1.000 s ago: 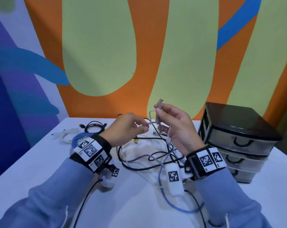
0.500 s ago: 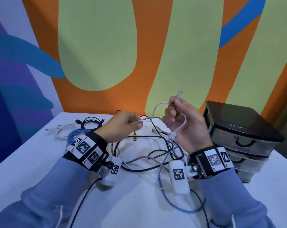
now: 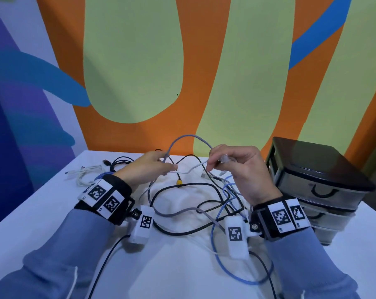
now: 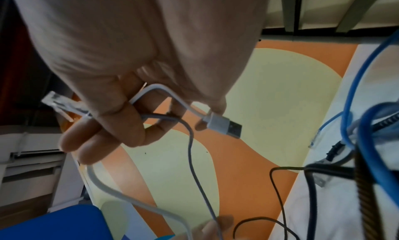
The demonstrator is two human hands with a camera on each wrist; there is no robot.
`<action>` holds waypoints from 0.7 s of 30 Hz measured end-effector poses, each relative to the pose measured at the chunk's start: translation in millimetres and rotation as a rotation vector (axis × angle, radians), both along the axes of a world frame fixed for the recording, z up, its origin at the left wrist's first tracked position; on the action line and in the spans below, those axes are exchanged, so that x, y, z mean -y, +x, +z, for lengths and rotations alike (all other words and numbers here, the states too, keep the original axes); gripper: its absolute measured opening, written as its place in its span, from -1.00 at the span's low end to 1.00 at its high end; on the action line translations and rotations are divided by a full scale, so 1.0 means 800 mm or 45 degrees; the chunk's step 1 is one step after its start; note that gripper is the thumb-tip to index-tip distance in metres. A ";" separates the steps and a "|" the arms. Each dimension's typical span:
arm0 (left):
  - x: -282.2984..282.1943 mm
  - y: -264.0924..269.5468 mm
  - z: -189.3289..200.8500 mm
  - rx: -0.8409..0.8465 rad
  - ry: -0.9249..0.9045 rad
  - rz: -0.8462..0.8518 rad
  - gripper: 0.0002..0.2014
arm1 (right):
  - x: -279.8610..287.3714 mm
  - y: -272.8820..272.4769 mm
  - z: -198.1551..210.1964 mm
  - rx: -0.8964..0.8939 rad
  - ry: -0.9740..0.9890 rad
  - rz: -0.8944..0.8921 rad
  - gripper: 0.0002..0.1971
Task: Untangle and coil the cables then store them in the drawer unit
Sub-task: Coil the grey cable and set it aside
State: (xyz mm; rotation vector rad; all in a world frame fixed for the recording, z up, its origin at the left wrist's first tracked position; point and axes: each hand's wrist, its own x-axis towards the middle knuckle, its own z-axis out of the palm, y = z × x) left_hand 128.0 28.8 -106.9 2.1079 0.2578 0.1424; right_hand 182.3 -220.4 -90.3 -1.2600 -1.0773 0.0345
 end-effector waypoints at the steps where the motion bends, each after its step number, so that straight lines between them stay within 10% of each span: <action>1: -0.001 -0.001 0.000 0.037 -0.016 0.003 -0.81 | 0.000 0.000 0.000 0.001 0.009 -0.001 -0.59; 8: -0.019 -0.014 0.035 0.913 -0.424 0.414 -0.75 | 0.010 -0.001 0.006 0.127 -0.412 -0.253 -0.35; 14: 0.001 -0.036 0.057 1.282 -0.058 0.367 -0.74 | -0.002 0.003 -0.009 0.188 -0.663 -0.569 -0.28; 21: 0.036 -0.046 0.059 1.415 0.134 0.087 -0.79 | -0.010 0.007 -0.009 0.203 -0.304 -0.867 -0.86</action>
